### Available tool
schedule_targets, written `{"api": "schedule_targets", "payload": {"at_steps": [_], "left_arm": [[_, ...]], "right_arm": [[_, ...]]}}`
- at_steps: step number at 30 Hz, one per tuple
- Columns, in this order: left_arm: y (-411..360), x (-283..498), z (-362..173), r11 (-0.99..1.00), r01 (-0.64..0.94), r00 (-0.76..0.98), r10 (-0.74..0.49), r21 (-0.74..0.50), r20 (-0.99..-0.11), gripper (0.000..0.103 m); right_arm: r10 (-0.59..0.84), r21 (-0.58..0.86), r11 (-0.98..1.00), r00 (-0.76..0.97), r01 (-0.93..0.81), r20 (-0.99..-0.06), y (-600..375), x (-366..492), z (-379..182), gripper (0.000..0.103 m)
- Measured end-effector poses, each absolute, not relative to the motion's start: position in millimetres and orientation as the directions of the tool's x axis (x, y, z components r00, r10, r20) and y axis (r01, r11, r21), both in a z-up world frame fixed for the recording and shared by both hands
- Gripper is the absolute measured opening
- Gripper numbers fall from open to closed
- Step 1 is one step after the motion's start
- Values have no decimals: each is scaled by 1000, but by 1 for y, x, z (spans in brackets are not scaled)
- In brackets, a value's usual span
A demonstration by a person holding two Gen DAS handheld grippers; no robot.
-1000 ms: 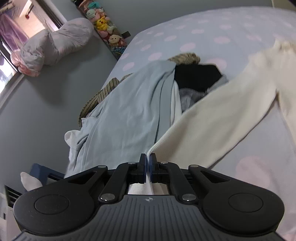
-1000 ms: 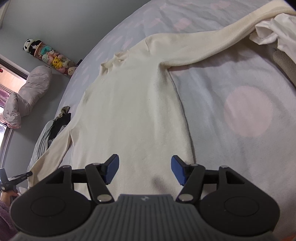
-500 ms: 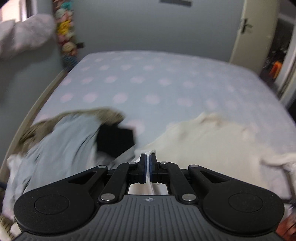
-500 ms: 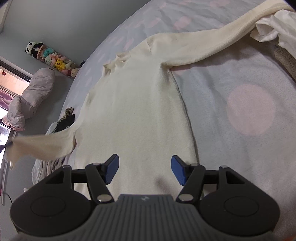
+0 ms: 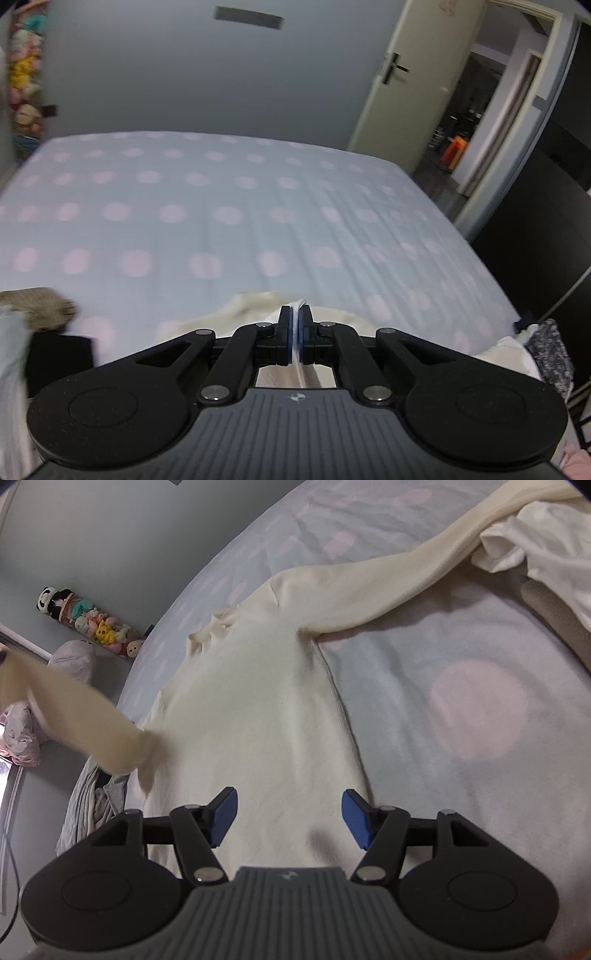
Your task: Fold clothes
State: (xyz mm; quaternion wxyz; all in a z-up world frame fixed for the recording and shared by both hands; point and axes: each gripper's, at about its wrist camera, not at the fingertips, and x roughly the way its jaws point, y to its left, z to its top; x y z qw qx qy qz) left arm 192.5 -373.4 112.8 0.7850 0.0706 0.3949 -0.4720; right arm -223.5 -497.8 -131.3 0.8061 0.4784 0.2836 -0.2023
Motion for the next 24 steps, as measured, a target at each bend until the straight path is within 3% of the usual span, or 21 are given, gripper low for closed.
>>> {"api": "schedule_targets", "payload": {"at_steps": [16, 20, 23, 24], "left_arm": [[-526, 183, -35, 436, 840, 3, -600, -323, -800, 4], [-547, 182, -60, 418, 842, -30, -595, -341, -803, 21], [-541, 185, -63, 411, 838, -38, -611, -358, -791, 41], [-536, 186, -63, 414, 837, -33, -615, -358, -788, 42]], "right_arm": [[-17, 748, 339, 799, 571, -602, -528, -216, -160, 66], [-19, 763, 338, 814, 552, -581, -532, -214, -162, 66], [-24, 763, 350, 819, 544, -573, -534, -211, -162, 66], [-27, 760, 358, 819, 543, -573, -534, -210, -162, 66]]}}
